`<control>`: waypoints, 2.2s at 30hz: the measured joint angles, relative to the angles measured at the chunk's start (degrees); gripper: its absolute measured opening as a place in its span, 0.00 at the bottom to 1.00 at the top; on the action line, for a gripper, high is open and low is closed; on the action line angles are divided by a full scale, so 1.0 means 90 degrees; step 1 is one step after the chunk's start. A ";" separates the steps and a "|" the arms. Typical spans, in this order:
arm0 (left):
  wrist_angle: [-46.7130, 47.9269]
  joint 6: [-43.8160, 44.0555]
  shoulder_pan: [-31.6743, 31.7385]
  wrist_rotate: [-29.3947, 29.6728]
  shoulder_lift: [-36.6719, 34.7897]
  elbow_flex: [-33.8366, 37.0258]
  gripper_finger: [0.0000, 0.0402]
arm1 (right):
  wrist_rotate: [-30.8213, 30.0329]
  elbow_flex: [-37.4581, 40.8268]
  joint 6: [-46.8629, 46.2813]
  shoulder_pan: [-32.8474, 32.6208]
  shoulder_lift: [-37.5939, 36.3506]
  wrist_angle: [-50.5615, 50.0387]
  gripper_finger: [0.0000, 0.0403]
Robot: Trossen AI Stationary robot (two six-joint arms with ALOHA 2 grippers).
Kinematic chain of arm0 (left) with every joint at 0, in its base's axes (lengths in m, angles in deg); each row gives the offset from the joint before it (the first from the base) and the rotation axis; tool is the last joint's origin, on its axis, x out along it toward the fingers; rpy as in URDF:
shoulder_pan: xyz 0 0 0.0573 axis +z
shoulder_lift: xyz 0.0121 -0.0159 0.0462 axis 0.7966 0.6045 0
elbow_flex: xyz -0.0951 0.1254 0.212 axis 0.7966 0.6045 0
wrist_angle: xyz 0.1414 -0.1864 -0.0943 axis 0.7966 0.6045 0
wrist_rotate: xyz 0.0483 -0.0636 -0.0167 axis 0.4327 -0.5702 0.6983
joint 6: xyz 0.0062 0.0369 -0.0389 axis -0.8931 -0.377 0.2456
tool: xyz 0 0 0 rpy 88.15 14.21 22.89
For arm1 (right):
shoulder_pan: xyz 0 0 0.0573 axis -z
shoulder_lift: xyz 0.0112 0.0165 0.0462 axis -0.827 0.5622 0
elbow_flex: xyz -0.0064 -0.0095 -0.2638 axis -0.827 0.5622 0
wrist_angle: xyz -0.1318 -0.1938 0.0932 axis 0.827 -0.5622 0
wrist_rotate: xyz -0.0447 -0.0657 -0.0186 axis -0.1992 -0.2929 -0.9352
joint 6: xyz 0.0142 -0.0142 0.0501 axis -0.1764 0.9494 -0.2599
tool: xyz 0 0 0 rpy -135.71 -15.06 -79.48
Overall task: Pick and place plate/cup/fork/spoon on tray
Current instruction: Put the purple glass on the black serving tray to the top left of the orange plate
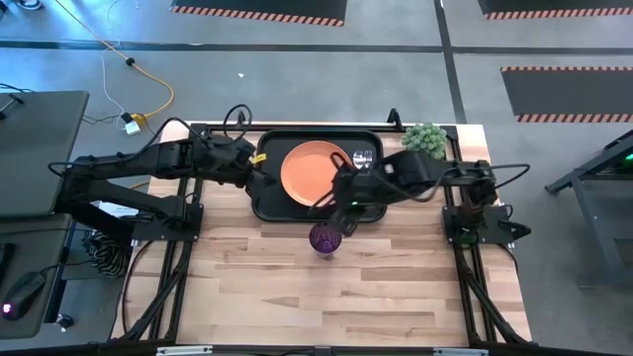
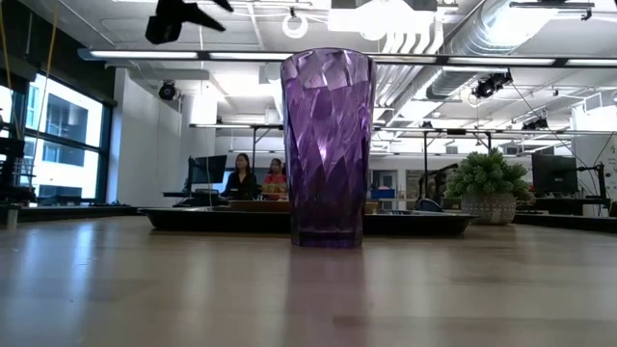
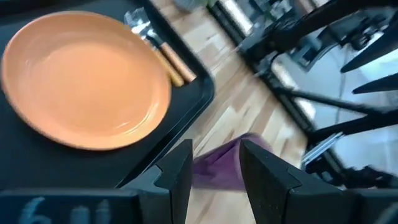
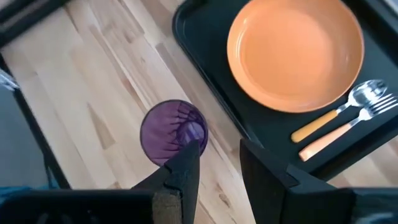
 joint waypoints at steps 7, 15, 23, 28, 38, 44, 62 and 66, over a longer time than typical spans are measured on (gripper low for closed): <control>-0.0128 0.0108 -0.0001 0.0000 0.0064 -0.0476 0.30 | -0.0432 0.0000 0.0142 -0.0152 -0.0487 0.0002 0.26; -0.0105 0.0651 -0.0008 -0.0039 0.0225 -0.0868 0.30 | -0.0678 0.0000 0.0582 -0.0189 -0.0818 0.0001 0.26; -0.0031 0.0756 -0.0156 -0.0041 0.0745 -0.1583 0.30 | -0.0609 0.0005 0.1194 -0.0187 -0.0847 0.0000 0.26; 0.0184 0.0755 -0.0306 -0.0031 0.1176 -0.1972 0.30 | -0.0632 0.0009 0.1441 -0.0179 -0.0879 0.0000 0.26; 0.0815 0.1272 -0.0527 0.0034 0.2165 -0.1989 0.30 | -0.0981 0.0007 0.1715 -0.0053 -0.1292 0.0000 0.26; 0.0776 0.1460 -0.0699 -0.0019 0.2690 -0.1991 0.26 | -0.1011 0.0007 0.1740 -0.0005 -0.1559 0.0000 0.26; -0.0099 0.1136 -0.0760 -0.0322 0.3072 -0.1973 0.20 | -0.1062 0.0007 0.2022 -0.0007 -0.1629 0.0000 0.26; -0.0091 0.1137 -0.0760 -0.0322 0.3236 -0.1992 0.20 | -0.1069 0.0007 0.2019 -0.0007 -0.1629 -0.0001 0.26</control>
